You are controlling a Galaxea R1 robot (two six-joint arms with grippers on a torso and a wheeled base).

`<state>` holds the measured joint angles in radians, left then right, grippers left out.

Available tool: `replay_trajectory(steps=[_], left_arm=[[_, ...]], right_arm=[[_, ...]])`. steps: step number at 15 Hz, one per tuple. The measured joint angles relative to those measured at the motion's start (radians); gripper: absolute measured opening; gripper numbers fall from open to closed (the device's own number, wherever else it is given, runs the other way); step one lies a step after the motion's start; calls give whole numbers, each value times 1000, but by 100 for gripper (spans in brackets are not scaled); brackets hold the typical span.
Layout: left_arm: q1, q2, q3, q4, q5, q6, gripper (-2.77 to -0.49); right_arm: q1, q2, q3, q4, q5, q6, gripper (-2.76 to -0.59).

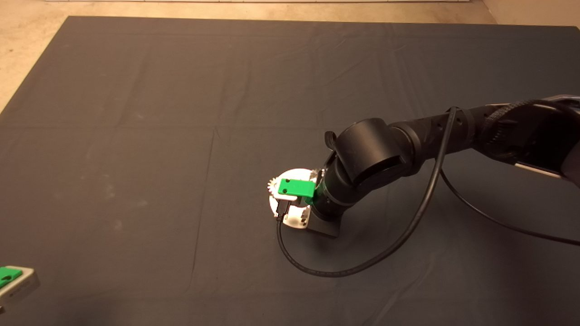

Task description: Install three planetary gears onto the carrier pins

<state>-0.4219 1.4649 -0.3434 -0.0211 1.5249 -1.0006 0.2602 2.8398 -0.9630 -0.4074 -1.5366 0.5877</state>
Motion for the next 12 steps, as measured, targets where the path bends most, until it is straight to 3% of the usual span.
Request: replay_trajectory(steps=[12], left_arm=[[0, -16, 0, -10, 0, 7, -124]], right_arm=[[0, -4, 0, -1, 6, -1, -232]])
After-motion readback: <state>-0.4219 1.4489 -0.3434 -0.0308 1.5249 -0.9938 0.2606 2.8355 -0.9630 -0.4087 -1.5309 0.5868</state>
